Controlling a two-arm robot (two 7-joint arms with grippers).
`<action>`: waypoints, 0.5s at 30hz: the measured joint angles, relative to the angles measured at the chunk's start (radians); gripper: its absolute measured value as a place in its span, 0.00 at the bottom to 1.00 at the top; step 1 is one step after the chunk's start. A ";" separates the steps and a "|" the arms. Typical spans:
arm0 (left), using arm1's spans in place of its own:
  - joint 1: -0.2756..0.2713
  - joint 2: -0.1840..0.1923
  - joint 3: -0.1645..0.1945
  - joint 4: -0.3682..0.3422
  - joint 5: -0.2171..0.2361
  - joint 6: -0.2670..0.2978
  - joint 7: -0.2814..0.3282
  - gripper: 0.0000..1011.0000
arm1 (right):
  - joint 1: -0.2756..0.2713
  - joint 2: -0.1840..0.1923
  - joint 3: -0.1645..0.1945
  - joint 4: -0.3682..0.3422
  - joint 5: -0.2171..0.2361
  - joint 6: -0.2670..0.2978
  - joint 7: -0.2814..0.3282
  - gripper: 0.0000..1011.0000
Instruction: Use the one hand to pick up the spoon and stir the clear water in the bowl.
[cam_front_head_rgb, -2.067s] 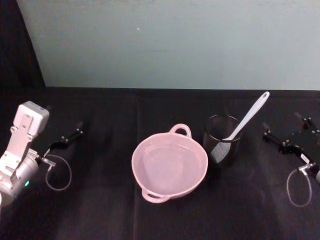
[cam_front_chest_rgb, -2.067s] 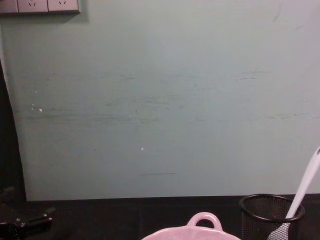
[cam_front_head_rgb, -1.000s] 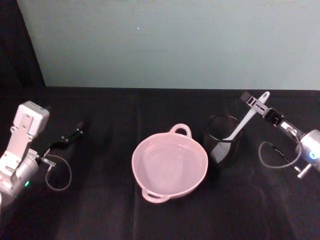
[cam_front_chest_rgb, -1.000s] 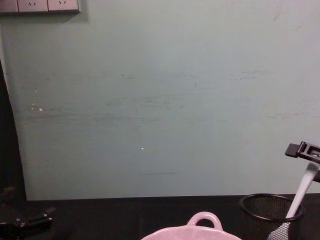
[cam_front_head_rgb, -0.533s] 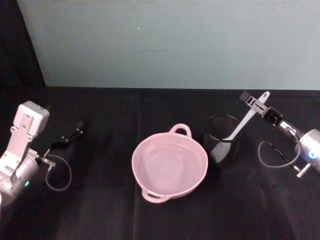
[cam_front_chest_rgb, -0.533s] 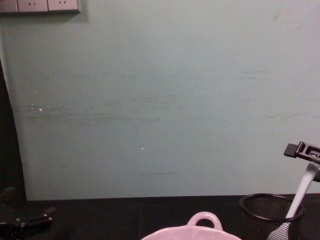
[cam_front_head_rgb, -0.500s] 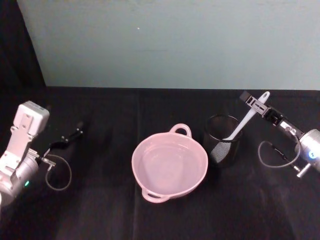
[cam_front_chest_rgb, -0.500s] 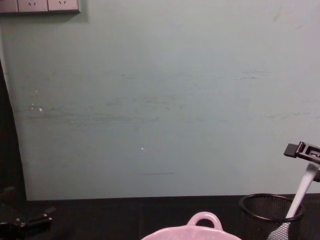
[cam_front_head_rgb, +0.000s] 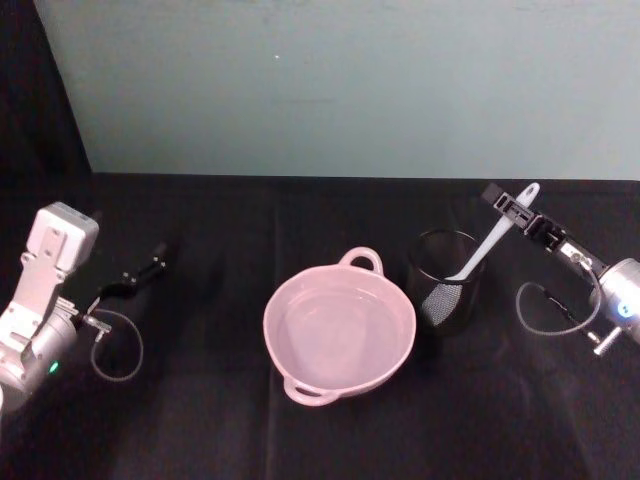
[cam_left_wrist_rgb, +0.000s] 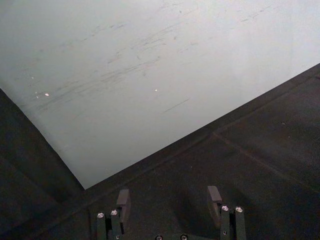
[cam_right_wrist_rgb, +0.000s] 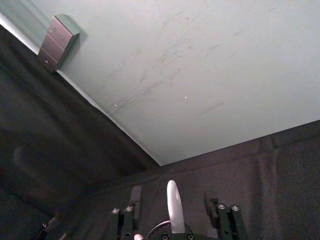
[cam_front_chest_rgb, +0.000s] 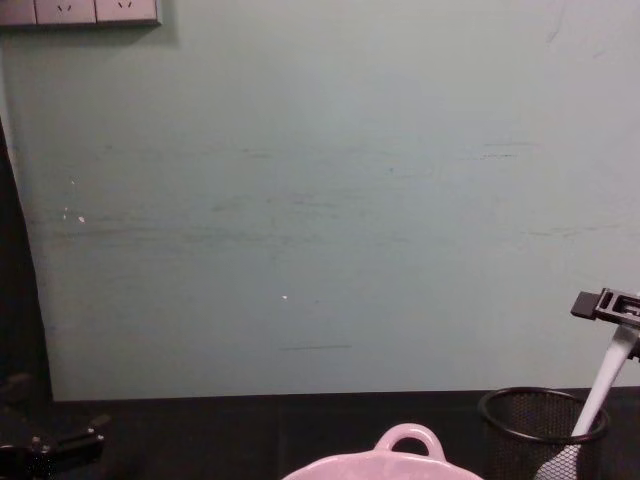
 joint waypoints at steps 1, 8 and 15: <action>0.000 0.000 0.000 0.000 0.000 0.000 0.000 0.99 | 0.000 0.000 0.000 0.000 0.000 0.000 0.000 0.78; 0.000 0.000 0.000 0.000 0.000 0.000 0.000 0.99 | 0.000 0.000 0.001 -0.001 0.001 0.001 0.001 0.57; 0.000 0.000 0.000 0.000 0.000 0.000 0.000 0.99 | 0.000 0.000 0.001 -0.001 0.001 0.002 0.001 0.33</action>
